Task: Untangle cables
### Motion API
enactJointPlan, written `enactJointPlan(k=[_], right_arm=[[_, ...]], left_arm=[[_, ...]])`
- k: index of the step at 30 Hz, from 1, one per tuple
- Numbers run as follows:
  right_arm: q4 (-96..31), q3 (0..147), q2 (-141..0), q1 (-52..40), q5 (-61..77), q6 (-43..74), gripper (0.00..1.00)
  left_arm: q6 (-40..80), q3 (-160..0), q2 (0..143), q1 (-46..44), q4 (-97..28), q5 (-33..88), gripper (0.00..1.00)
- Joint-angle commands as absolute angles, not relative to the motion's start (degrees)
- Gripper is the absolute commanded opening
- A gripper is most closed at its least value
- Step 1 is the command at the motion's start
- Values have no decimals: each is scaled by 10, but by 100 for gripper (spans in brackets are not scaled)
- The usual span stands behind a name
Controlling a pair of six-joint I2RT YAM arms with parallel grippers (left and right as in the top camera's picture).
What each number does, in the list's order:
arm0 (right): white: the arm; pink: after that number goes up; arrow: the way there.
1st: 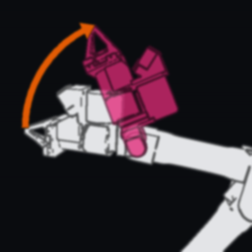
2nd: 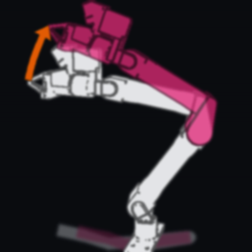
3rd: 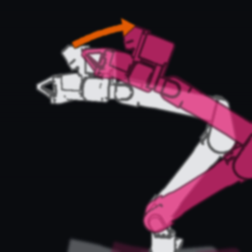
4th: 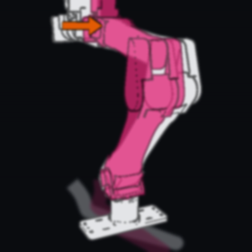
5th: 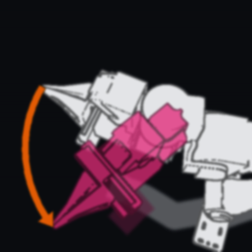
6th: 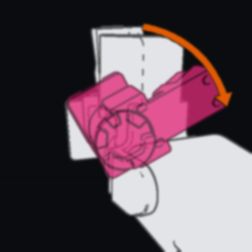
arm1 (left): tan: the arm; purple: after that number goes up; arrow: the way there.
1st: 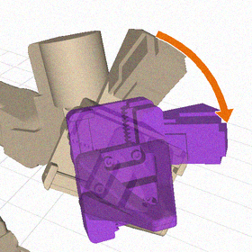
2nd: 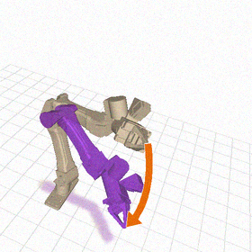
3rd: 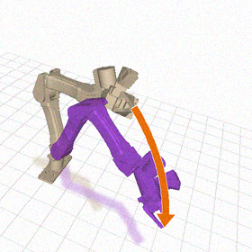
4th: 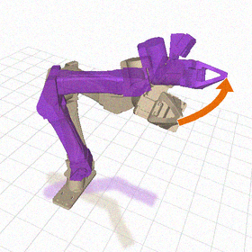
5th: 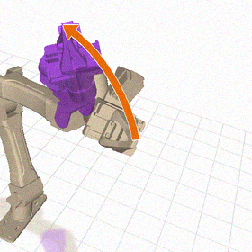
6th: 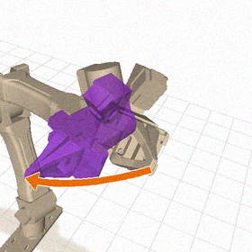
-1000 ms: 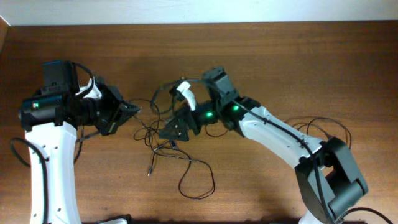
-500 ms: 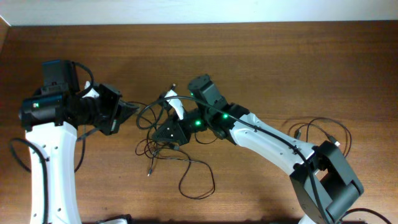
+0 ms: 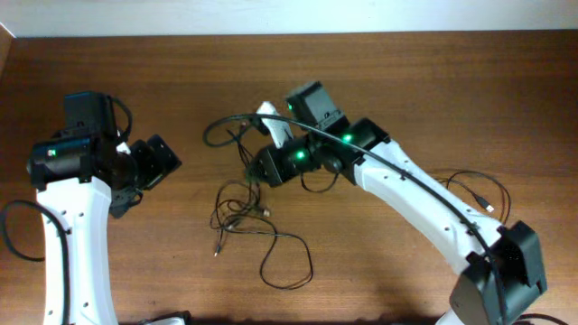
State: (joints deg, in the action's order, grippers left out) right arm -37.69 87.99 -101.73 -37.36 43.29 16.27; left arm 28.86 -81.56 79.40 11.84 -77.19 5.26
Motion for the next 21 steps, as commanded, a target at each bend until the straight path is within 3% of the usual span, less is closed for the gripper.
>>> enactJointPlan(k=[1, 10, 13, 14, 17, 21], right_arm=[[-404, 947, -1000, -375, 425, 159, 4], [-449, 1025, -1000, -355, 353, 159, 4], [-459, 1048, -1000, -343, 353, 161, 4], [-459, 1048, -1000, -343, 353, 161, 4], [-466, 1048, -1000, -343, 353, 161, 4], [-466, 1048, -1000, -344, 353, 161, 4]], left_arm=[[239, -824, 790, 121, -777, 42, 99], [148, -761, 790, 105, -737, 147, 99], [49, -674, 791, 78, -678, 262, 99], [44, -655, 791, 71, -660, 262, 98], [41, -571, 791, 49, -594, 252, 70], [42, -486, 791, 38, -487, 257, 69]])
